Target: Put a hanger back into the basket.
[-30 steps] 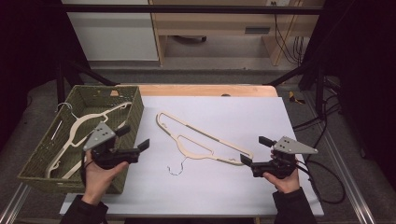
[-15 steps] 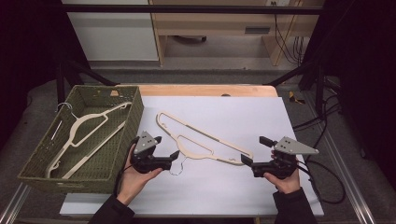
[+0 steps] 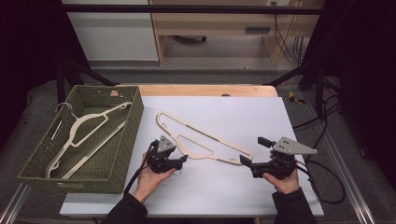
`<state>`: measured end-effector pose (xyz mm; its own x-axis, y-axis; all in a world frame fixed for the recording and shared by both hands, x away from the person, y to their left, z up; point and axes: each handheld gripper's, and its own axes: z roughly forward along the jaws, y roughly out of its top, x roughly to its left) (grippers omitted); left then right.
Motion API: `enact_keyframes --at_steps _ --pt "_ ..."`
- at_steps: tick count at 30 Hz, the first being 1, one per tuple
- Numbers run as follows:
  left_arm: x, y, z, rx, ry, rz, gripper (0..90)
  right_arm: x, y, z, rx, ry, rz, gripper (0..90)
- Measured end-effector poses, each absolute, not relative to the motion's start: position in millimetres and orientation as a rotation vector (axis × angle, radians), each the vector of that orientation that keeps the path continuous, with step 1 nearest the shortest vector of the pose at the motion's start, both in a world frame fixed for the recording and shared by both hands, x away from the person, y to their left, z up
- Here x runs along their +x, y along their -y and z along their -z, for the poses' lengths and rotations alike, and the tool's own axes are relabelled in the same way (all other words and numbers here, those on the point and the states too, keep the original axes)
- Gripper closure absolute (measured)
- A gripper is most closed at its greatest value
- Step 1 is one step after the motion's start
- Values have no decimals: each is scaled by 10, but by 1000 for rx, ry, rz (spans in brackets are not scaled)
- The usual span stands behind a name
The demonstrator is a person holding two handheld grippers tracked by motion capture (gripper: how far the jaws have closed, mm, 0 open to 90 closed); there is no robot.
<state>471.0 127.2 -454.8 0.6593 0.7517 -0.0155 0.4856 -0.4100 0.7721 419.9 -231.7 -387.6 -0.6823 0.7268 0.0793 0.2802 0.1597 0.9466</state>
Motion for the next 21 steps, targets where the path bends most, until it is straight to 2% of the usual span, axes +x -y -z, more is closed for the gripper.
enact_keyframes --at_steps 5,21 --pt "4721 -1207 4647 2136 -982 -416 521 4205 2292 3892 967 -2057 -1528 57" --pt "4710 -1108 4784 2152 -1034 -463 748 4219 2261 3901 967 -2064 -1513 59"
